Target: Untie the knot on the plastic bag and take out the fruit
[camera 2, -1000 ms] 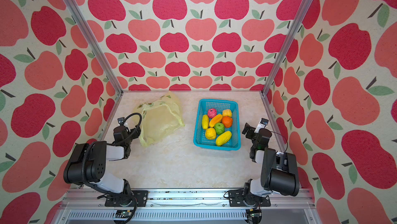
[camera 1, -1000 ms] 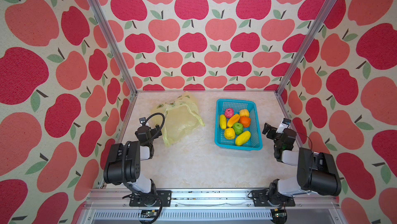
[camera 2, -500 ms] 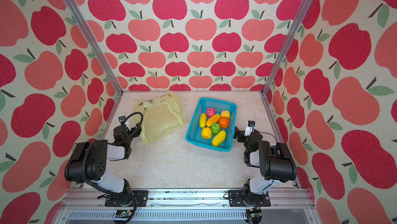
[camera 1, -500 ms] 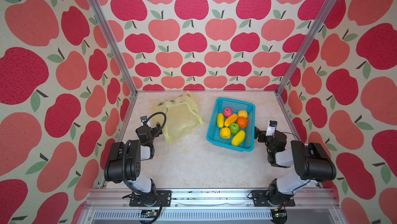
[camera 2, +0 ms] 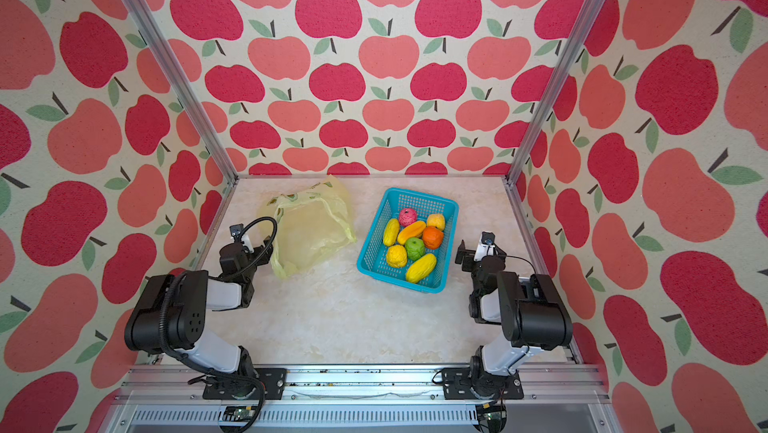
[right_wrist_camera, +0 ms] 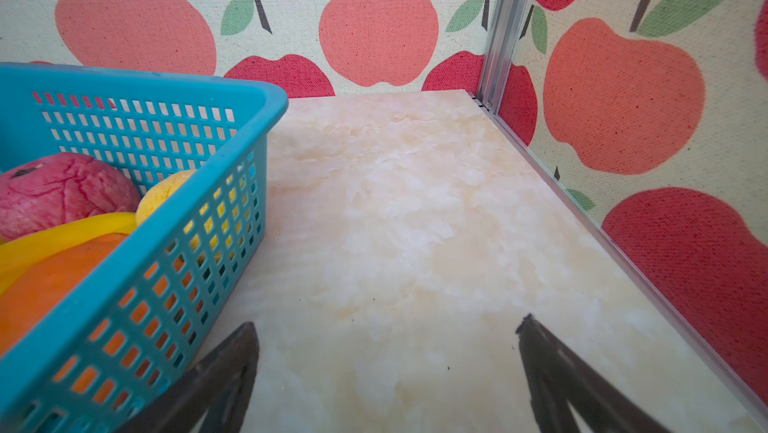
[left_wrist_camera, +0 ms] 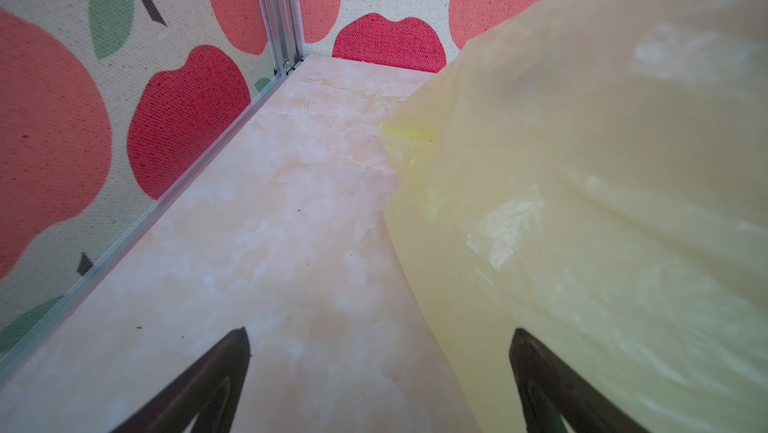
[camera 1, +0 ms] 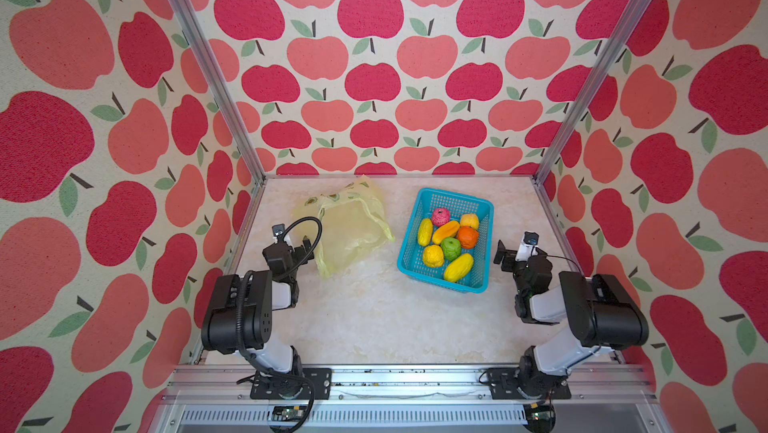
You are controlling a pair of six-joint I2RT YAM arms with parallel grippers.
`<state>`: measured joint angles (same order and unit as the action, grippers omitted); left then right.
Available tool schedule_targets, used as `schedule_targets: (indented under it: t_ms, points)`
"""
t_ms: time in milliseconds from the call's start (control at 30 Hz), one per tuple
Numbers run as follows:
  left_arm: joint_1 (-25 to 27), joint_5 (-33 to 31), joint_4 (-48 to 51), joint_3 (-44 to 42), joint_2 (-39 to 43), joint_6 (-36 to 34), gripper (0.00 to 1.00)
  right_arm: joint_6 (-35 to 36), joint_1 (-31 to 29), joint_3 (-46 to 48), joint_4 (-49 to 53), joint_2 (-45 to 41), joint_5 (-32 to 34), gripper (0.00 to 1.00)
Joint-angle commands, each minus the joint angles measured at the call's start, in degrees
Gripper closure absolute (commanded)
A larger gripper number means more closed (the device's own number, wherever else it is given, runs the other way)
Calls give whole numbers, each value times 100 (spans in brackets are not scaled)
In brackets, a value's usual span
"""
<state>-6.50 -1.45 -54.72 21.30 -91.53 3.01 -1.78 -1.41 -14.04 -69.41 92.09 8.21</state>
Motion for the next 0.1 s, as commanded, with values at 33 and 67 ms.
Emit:
schedule_targets:
  t_ms: [33, 67]
  points:
    - [47, 40, -83, -3, -45, -134, 1, 686, -580, -560, 970, -87, 535, 1]
    - [51, 31, -83, -3, -49, -134, 1, 690, -584, -470, 747, -59, 612, 1]
